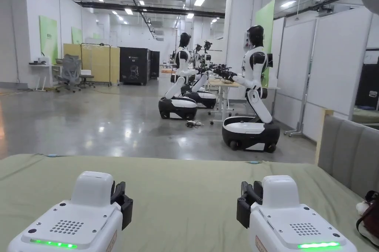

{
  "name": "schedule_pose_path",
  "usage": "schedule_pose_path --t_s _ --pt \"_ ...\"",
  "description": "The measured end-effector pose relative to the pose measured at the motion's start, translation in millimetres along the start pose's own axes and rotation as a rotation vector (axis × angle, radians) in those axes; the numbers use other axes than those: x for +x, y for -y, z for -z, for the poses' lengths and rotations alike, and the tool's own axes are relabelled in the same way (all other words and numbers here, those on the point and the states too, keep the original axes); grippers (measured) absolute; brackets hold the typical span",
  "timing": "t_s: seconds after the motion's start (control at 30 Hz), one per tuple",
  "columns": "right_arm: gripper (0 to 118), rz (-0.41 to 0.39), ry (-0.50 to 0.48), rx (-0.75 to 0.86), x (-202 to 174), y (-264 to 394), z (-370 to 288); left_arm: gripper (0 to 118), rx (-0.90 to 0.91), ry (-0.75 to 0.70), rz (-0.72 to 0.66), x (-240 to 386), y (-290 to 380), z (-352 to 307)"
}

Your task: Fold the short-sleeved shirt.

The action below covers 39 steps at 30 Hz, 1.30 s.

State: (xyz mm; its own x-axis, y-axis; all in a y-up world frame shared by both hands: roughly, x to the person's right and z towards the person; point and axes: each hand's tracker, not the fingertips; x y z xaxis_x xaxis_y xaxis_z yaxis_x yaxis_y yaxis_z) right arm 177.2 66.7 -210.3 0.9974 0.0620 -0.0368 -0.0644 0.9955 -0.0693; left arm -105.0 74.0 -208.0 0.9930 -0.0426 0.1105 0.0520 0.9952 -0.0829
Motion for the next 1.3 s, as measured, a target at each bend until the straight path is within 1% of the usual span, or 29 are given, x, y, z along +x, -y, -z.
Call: schedule_pose_path --t_s 0.03,0.07,0.1,0.13,0.17,0.2,0.23,0.27,0.33,0.4,0.43,0.5,0.6,0.67,0.7,0.8,0.9,0.93,1.0,1.1,1.17,1.23,1.3 --pt "37 0.000 -0.003 0.002 -1 0 0 58 0.003 0.000 -0.001 0 0 -1" --pt "37 -0.002 -0.009 0.002 -2 0 0 58 0.006 -0.002 -0.003 -1 0 -1" --pt "40 -0.005 -0.018 -0.002 -3 0 1 67 0.007 0.000 -0.007 -1 0 -1" --pt "47 -0.005 -0.026 -0.009 -4 0 1 83 0.007 0.002 -0.010 -1 1 -1" --pt "60 -0.004 -0.043 -0.019 -5 -1 1 101 0.010 0.002 -0.011 -1 1 -1" --pt "79 0.000 -0.062 -0.027 -6 -1 0 112 0.015 -0.004 -0.010 -1 1 -1" --pt "90 0.010 -0.075 -0.030 -7 -2 0 115 0.021 -0.011 -0.011 0 2 -1" --pt "94 0.024 -0.093 -0.028 -9 -3 -1 118 0.028 -0.014 -0.013 0 2 -1" --pt "94 0.034 -0.080 -0.045 -16 -8 -1 118 0.038 -0.013 -0.025 -3 2 -1" --pt "94 0.014 -0.005 -0.059 -23 -9 -1 118 0.036 -0.021 -0.042 -4 1 0" --pt "94 0.014 0.016 -0.062 -26 -10 -1 118 0.040 -0.020 -0.051 -6 1 0" --pt "94 0.020 0.004 -0.063 -27 -12 -2 118 0.045 -0.011 -0.067 -7 1 -1" --pt "94 0.082 -0.007 -0.053 -25 -15 -6 118 0.045 -0.009 -0.070 -8 0 0" --pt "93 0.118 0.039 -0.084 -27 -20 -4 118 0.042 -0.013 -0.067 -7 0 -1" --pt "93 0.111 0.071 -0.112 -28 -22 -3 118 0.039 -0.009 -0.065 -7 0 0" --pt "93 0.049 0.132 -0.177 -33 -25 2 118 0.036 -0.003 -0.057 -5 0 0" --pt "93 0.018 0.128 -0.154 -37 -22 2 118 0.036 0.002 -0.051 -2 0 0" --pt "93 0.030 0.123 -0.165 -35 -24 3 118 0.037 0.002 -0.049 -1 0 0" --pt "93 0.089 0.100 -0.180 -28 -23 3 118 0.041 0.003 -0.044 0 -1 0" --pt "93 0.095 0.114 -0.191 -27 -23 6 118 0.047 0.001 -0.037 1 -2 -2" --pt "94 0.090 0.152 -0.164 -28 -21 2 118 0.051 -0.001 -0.037 1 -2 -4" --pt "93 0.121 0.129 -0.155 -26 -19 -3 118 0.057 0.004 -0.044 1 -3 -5" --pt "93 0.110 0.131 -0.151 -27 -17 -3 118 0.059 0.004 -0.044 1 -3 -7"
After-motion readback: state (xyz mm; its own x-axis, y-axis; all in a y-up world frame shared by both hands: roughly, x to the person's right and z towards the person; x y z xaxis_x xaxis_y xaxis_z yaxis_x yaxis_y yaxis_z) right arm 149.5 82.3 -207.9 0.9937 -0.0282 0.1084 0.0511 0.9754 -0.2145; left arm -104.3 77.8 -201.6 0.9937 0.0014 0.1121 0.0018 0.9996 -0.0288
